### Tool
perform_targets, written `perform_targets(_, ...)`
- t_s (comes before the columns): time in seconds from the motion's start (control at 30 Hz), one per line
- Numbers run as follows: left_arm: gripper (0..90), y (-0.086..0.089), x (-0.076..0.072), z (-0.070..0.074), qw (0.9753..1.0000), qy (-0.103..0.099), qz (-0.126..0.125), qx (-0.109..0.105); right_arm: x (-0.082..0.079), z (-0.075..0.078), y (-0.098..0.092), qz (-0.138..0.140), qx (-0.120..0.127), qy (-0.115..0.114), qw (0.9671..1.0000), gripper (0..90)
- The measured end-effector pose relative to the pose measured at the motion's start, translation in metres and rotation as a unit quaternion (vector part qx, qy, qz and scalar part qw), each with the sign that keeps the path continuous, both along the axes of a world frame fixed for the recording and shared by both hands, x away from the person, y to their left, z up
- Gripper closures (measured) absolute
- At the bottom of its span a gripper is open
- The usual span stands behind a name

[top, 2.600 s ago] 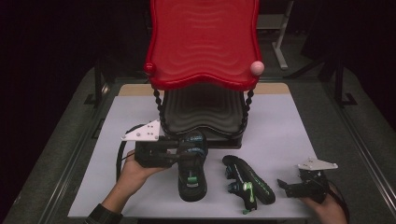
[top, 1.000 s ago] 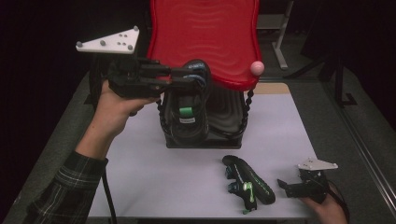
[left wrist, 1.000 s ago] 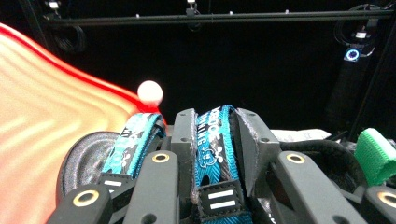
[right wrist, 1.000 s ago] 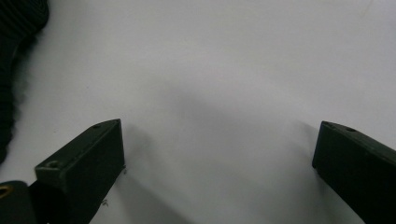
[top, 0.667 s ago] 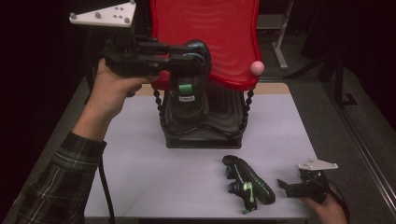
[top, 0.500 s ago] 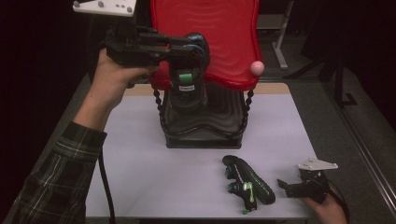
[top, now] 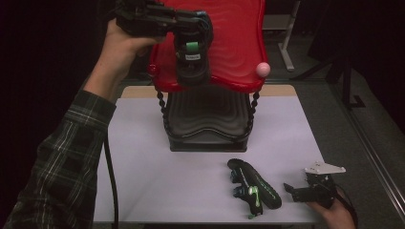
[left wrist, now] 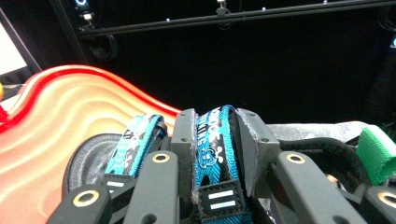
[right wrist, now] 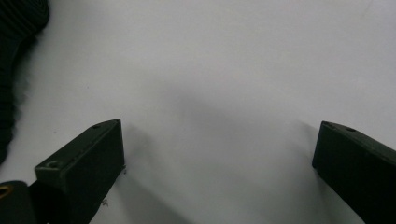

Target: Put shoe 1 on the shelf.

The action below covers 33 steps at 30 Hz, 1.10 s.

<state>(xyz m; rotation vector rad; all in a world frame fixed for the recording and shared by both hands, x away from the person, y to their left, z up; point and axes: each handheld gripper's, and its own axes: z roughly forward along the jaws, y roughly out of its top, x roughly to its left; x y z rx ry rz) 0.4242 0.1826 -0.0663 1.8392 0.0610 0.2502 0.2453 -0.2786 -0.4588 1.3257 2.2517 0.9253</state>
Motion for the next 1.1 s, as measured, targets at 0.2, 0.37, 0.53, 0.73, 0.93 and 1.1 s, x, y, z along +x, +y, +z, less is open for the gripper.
perform_targets(0.2, 70.1, 0.000, 0.020, 0.003, 0.9999, -0.002, 0.008, 0.006, 0.000, 0.000, 0.000, 0.000, 0.002, -0.001, 1.0000, 1.6)
perform_targets(0.37, 70.2, 0.001, 0.035, 0.006, 0.9997, -0.005, 0.019, 0.015, 0.000, 0.000, 0.000, 0.000, 0.003, 0.000, 1.0000, 1.6)
perform_targets(0.53, 70.1, 0.001, 0.045, 0.003, 0.9993, -0.012, 0.024, 0.024, 0.000, 0.000, -0.001, -0.001, 0.006, 0.001, 1.0000, 1.6)
perform_targets(0.73, 70.1, 0.002, 0.051, -0.004, 0.9993, -0.007, 0.023, 0.028, 0.000, 0.000, -0.001, 0.000, 0.005, 0.001, 1.0000, 1.6)
perform_targets(0.93, 70.1, 0.003, 0.050, -0.013, 0.9997, 0.000, 0.012, 0.021, 0.000, 0.000, -0.001, 0.000, 0.004, 0.000, 1.0000, 1.6)
perform_targets(1.1, 69.9, 0.000, 0.048, -0.018, 0.9996, 0.004, 0.007, 0.027, 0.000, 0.000, 0.000, 0.000, 0.003, -0.001, 1.0000, 1.6)
